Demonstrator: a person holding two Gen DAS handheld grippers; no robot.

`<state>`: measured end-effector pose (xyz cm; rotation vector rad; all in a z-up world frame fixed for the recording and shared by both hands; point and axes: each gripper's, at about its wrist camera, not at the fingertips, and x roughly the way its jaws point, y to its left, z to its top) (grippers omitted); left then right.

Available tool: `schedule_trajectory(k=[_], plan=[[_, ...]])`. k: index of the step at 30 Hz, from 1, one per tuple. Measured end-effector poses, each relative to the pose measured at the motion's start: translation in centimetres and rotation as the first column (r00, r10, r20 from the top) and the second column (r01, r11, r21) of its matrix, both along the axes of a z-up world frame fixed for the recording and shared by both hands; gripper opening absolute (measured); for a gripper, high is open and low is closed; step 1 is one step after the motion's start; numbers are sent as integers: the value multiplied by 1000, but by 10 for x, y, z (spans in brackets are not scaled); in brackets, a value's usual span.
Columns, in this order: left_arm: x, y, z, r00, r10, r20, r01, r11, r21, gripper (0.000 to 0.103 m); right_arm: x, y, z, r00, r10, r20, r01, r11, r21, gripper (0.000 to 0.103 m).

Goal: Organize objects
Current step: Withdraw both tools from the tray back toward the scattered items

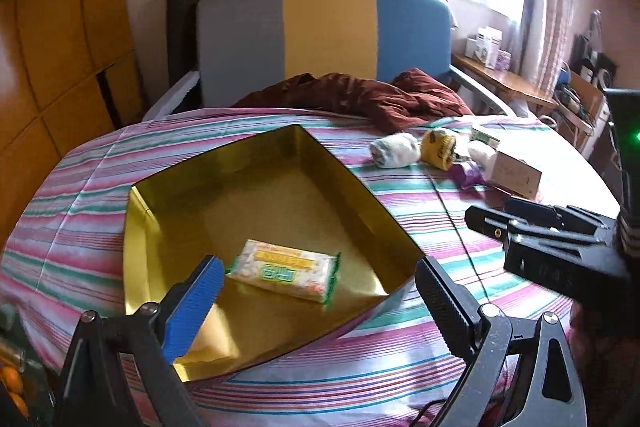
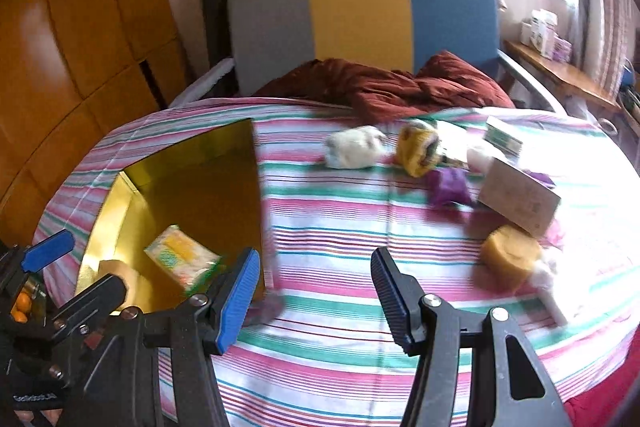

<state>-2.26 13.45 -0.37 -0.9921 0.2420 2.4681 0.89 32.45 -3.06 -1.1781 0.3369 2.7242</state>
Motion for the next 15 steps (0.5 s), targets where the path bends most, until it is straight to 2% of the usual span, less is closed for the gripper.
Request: schedule_trajectory(k=[6, 15], plan=[[6, 18, 0, 998, -61, 1, 61, 998, -4, 97, 12, 51, 1, 993, -119, 20, 120, 991, -57, 59], [7, 39, -4, 994, -107, 19, 107, 994, -15, 97, 43, 130, 6, 949, -311, 50, 315, 944, -96, 59]])
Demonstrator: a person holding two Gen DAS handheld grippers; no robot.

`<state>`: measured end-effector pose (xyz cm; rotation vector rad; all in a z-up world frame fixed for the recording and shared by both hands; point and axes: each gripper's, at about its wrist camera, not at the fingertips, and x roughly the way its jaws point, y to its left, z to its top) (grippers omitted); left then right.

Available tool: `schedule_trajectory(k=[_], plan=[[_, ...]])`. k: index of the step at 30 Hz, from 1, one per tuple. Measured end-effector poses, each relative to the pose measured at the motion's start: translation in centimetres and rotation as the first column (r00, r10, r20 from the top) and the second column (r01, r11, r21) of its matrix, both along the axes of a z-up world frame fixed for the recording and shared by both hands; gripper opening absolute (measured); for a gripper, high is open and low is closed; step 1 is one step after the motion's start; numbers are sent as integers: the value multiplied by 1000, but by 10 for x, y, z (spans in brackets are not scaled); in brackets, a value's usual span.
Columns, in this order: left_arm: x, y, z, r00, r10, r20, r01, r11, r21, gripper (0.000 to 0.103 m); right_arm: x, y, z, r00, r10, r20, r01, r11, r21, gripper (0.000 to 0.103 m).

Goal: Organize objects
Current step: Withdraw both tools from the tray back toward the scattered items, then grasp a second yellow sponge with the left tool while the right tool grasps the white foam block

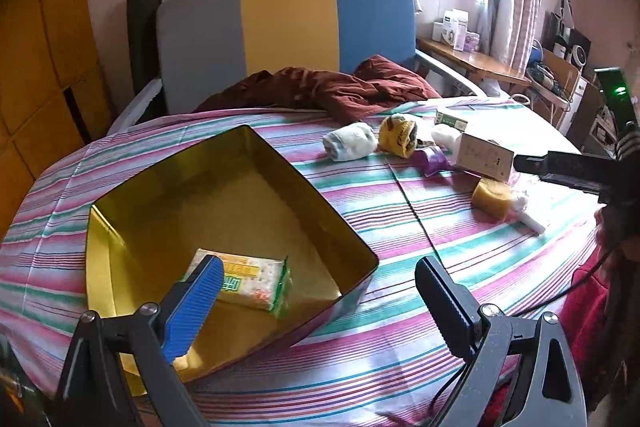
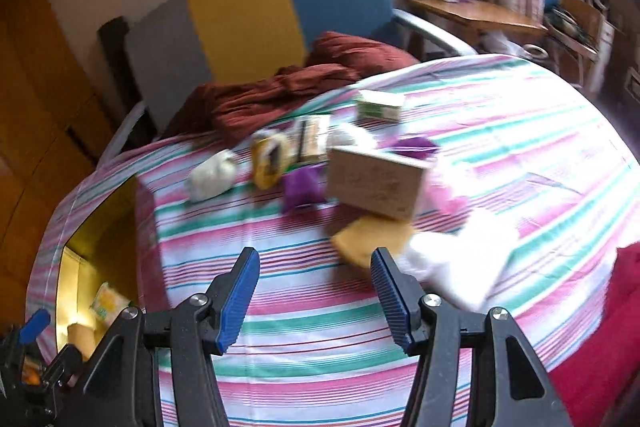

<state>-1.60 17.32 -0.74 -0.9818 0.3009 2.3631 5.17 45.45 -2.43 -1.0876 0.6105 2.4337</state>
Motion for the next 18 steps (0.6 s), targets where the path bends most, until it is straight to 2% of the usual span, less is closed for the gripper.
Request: schedule_trajectory(k=[5, 10, 12, 16, 18], plan=[[0, 15, -1, 999, -42, 10, 42, 999, -1, 97, 25, 47, -2, 991, -135, 4, 135, 990, -48, 59], [-1, 40, -3, 995, -98, 19, 98, 995, 1, 97, 44, 93, -14, 955, -293, 42, 296, 952, -84, 59], [-3, 52, -4, 992, -120, 31, 120, 993, 5, 97, 45, 104, -21, 944, -325, 57, 330, 938, -106, 59], [-7, 83, -8, 984, -173, 50, 173, 985, -8, 96, 50, 125, -44, 921, -383, 74, 390, 896, -212, 59], [-10, 98, -12, 977, -205, 64, 206, 979, -6, 95, 50, 126, -46, 916, -397, 58, 400, 888, -226, 59]])
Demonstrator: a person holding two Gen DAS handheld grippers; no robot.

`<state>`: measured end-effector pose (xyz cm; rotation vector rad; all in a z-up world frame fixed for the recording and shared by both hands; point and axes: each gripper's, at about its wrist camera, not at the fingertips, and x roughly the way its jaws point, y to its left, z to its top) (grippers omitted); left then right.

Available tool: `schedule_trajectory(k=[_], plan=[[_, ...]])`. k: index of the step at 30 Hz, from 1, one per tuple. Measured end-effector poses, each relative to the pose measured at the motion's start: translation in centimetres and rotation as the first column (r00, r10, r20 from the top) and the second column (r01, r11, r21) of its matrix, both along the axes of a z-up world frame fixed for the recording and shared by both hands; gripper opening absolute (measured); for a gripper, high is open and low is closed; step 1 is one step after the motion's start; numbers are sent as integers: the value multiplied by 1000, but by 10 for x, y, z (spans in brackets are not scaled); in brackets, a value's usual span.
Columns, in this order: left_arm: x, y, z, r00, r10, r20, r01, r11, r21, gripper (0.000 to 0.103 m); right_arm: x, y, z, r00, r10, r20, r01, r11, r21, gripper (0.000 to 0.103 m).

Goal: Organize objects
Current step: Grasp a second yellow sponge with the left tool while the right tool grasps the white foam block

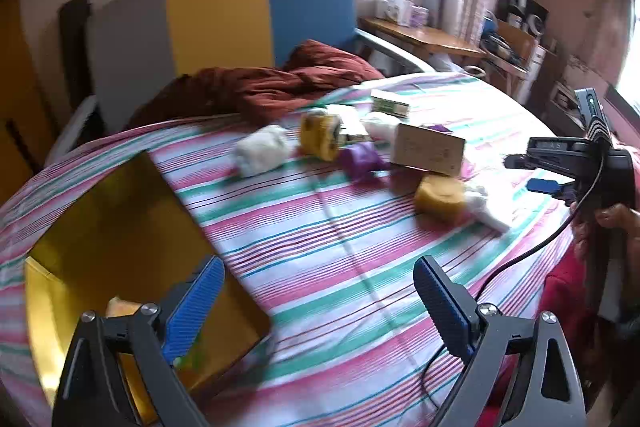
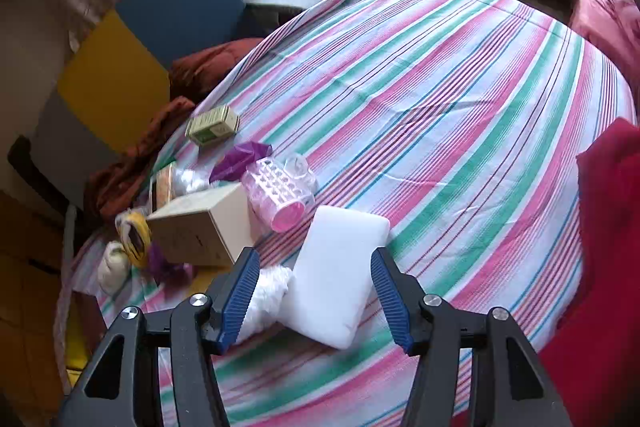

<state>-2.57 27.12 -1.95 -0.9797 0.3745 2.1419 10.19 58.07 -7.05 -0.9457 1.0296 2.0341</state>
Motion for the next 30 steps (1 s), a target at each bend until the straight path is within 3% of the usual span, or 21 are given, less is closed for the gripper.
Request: schedule_trajectory(k=[10, 15, 23, 26, 29, 30], plan=[[-3, 92, -32, 983, -178, 50, 180, 982, -46, 85, 0, 3, -7, 998, 10, -58, -14, 998, -58, 64], [3, 129, -42, 961, -275, 21, 276, 959, -67, 85, 0, 5, -11, 998, 1, -57, -6, 996, -84, 64], [0, 169, -60, 924, -377, 59, 381, 919, -99, 88, 0, 7, -13, 998, -5, -58, -1, 995, -97, 65], [-3, 178, -67, 926, -374, 45, 377, 919, -118, 91, -1, 7, -14, 999, -12, -52, 6, 995, -103, 65], [-5, 187, -74, 912, -406, 63, 411, 904, -116, 80, -1, 7, -15, 999, -7, -53, 1, 994, -108, 65], [-6, 190, -79, 904, -420, 84, 428, 896, -120, 59, -2, 7, -15, 999, -5, -48, 0, 995, -104, 65]])
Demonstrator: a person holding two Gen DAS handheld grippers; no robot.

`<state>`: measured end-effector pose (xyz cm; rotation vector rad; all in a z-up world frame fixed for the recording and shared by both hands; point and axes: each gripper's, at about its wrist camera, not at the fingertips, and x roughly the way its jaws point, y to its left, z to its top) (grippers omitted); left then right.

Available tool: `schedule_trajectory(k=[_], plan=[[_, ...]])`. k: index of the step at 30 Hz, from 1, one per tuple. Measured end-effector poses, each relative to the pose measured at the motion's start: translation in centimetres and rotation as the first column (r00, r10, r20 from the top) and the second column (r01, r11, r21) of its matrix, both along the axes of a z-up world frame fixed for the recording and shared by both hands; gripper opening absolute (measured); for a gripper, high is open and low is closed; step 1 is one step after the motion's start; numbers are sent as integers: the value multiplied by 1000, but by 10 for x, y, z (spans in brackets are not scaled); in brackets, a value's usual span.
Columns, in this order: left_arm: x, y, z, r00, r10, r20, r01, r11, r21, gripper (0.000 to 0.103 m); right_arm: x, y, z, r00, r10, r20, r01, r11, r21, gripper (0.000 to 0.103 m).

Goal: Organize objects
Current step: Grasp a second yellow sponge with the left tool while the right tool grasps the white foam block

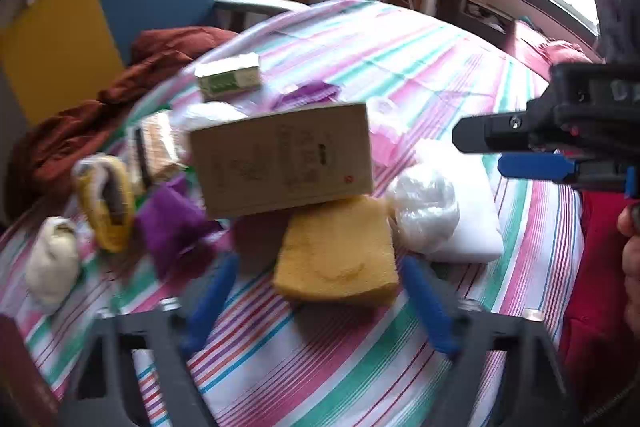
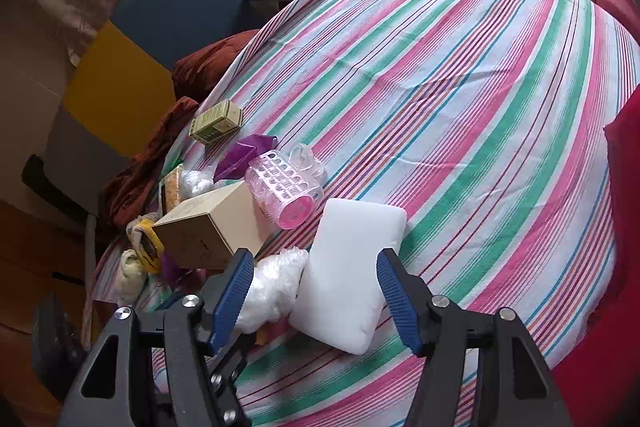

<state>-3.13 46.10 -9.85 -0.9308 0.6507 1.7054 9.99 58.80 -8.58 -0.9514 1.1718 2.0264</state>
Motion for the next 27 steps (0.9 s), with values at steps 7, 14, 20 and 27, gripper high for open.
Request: schedule_trajectory(k=[7, 14, 20, 27], plan=[[11, -31, 0, 997, 26, 67, -27, 1000, 12, 55, -8, 2, -7, 997, -3, 78, 2, 1000, 15, 65], [27, -88, 12, 988, 132, 79, -135, 990, 35, 55, -17, 1, -16, 989, 19, 146, -21, 1000, 14, 65], [35, -127, 2, 973, 206, 106, -208, 978, 10, 55, -22, 3, -27, 980, 31, 197, -31, 1000, -4, 65], [38, -138, 0, 968, 227, 108, -233, 971, 45, 56, -27, 4, -33, 971, 47, 235, -45, 999, -11, 65]])
